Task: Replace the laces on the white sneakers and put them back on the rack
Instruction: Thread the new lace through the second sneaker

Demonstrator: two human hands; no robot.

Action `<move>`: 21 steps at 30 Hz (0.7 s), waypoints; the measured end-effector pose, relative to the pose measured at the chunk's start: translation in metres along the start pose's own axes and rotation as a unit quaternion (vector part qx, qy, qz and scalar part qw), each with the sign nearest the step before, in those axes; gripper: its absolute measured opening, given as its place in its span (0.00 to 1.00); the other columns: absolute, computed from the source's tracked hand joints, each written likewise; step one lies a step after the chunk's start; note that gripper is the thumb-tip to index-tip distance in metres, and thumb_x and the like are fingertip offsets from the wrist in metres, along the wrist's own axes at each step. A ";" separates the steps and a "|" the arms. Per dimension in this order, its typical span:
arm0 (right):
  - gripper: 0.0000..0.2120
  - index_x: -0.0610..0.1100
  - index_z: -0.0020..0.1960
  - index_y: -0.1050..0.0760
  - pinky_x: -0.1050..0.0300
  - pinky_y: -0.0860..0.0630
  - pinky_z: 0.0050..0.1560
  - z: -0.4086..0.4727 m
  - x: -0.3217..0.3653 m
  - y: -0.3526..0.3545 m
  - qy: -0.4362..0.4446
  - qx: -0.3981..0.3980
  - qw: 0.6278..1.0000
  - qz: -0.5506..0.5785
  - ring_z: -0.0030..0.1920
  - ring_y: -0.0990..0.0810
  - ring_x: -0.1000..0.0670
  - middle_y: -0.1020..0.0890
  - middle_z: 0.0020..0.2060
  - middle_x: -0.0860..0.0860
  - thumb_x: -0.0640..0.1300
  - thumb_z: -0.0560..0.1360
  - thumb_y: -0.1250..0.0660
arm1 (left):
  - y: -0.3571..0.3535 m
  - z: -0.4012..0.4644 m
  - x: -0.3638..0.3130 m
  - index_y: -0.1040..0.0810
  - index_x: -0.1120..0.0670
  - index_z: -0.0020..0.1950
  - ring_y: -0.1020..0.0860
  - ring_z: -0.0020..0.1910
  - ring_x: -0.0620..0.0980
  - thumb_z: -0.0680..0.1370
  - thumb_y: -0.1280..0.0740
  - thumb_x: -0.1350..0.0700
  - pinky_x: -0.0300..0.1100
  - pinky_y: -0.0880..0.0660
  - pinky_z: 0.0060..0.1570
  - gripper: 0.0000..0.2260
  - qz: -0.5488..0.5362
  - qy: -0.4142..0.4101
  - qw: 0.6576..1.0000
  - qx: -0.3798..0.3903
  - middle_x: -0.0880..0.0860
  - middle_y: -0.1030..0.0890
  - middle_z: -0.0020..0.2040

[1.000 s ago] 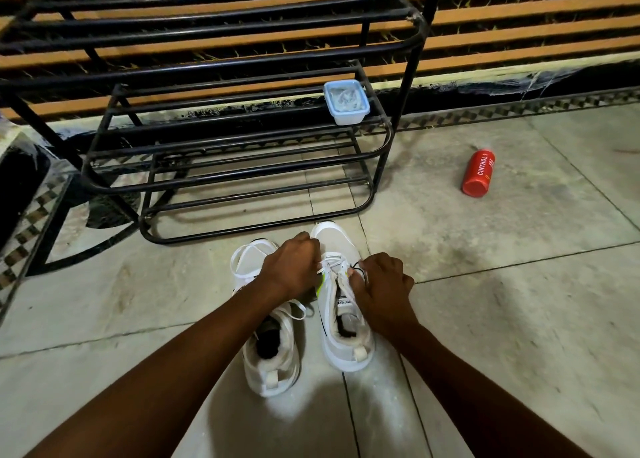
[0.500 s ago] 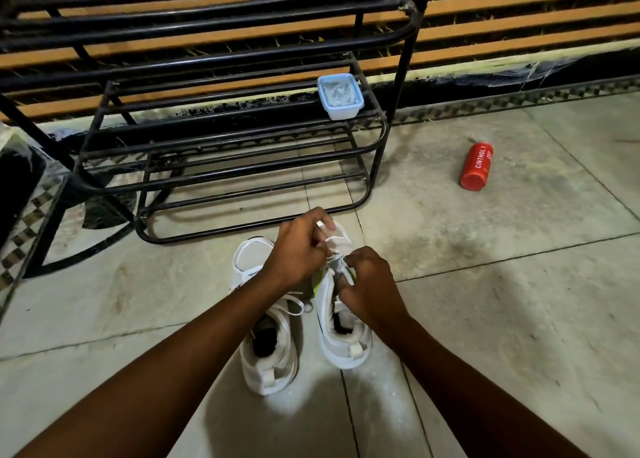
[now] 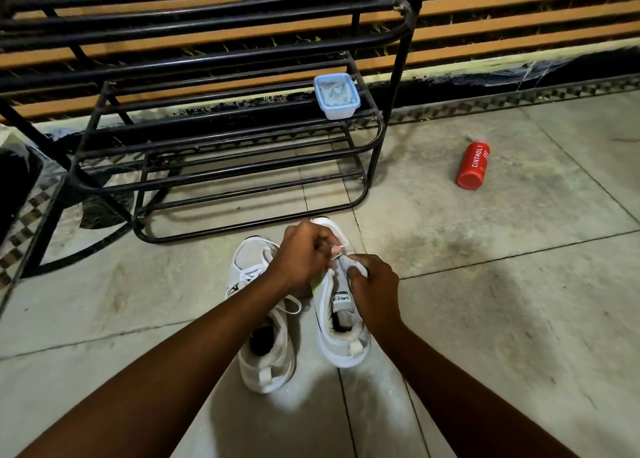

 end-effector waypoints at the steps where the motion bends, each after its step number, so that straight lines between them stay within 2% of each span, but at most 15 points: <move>1: 0.09 0.42 0.54 0.15 0.73 0.29 0.50 0.001 -0.004 -0.002 -0.016 0.003 1.000 0.004 0.48 0.19 0.53 0.14 0.47 0.51 0.37 0.76 0.31 | -0.002 -0.001 0.002 0.14 0.60 0.43 0.19 0.30 0.39 0.79 0.28 0.65 0.30 0.25 0.34 0.06 0.000 0.006 1.000 0.000 0.50 0.17 0.32; 4: 0.08 0.45 0.53 0.14 0.56 0.22 0.53 0.003 -0.013 -0.005 -0.053 0.008 0.998 0.026 0.48 0.16 0.52 0.13 0.46 0.52 0.41 0.76 0.30 | -0.010 0.002 0.014 0.14 0.51 0.40 0.20 0.34 0.36 0.78 0.28 0.62 0.26 0.27 0.38 0.09 0.046 0.025 0.999 0.006 0.45 0.18 0.34; 6: 0.08 0.46 0.53 0.14 0.55 0.21 0.54 0.003 -0.015 -0.005 -0.071 0.008 0.996 0.053 0.49 0.16 0.55 0.13 0.45 0.54 0.42 0.76 0.29 | -0.012 0.004 0.022 0.17 0.45 0.37 0.19 0.43 0.40 0.76 0.30 0.61 0.32 0.22 0.48 0.13 0.084 0.051 0.995 0.003 0.48 0.16 0.41; 8: 0.08 0.46 0.53 0.14 0.57 0.22 0.54 0.002 -0.018 -0.006 -0.080 0.008 0.995 0.066 0.49 0.16 0.56 0.13 0.45 0.55 0.42 0.76 0.29 | -0.014 0.004 0.023 0.18 0.44 0.36 0.18 0.48 0.46 0.75 0.31 0.61 0.39 0.21 0.54 0.13 0.096 0.062 0.993 0.009 0.51 0.15 0.43; 12: 0.08 0.47 0.52 0.14 0.59 0.22 0.53 0.002 -0.022 -0.007 -0.094 0.010 0.992 0.078 0.49 0.16 0.57 0.13 0.44 0.55 0.41 0.76 0.29 | -0.017 0.003 0.014 0.17 0.47 0.38 0.19 0.51 0.52 0.73 0.34 0.62 0.45 0.20 0.53 0.11 0.120 0.037 0.991 0.044 0.52 0.16 0.42; 14: 0.09 0.46 0.53 0.14 0.62 0.24 0.53 0.002 -0.023 -0.006 -0.103 0.009 0.991 0.086 0.50 0.16 0.57 0.13 0.46 0.55 0.39 0.75 0.29 | -0.021 0.002 0.010 0.16 0.50 0.40 0.19 0.50 0.54 0.74 0.34 0.63 0.46 0.20 0.51 0.10 0.145 0.014 0.987 0.064 0.54 0.17 0.44; 17: 0.10 0.45 0.54 0.14 0.61 0.23 0.54 0.001 -0.024 -0.005 -0.104 0.005 0.990 0.098 0.51 0.16 0.55 0.13 0.47 0.54 0.38 0.75 0.30 | -0.024 0.001 0.005 0.15 0.56 0.43 0.19 0.46 0.56 0.73 0.33 0.63 0.46 0.21 0.46 0.07 0.194 -0.026 0.977 0.081 0.54 0.21 0.44; 21: 0.11 0.44 0.54 0.14 0.62 0.25 0.53 0.001 -0.024 -0.005 -0.108 0.006 0.989 0.098 0.52 0.17 0.54 0.13 0.48 0.53 0.37 0.75 0.31 | -0.026 0.003 0.004 0.22 0.53 0.36 0.21 0.44 0.58 0.73 0.33 0.64 0.43 0.30 0.41 0.08 0.234 -0.041 0.968 0.084 0.52 0.26 0.41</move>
Point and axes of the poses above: each hand's wrist, its own z-axis towards the middle knuckle, its own y-axis out of the back of the hand, x = y × z, the point moved 7 cm from there along z, towards the middle knuckle
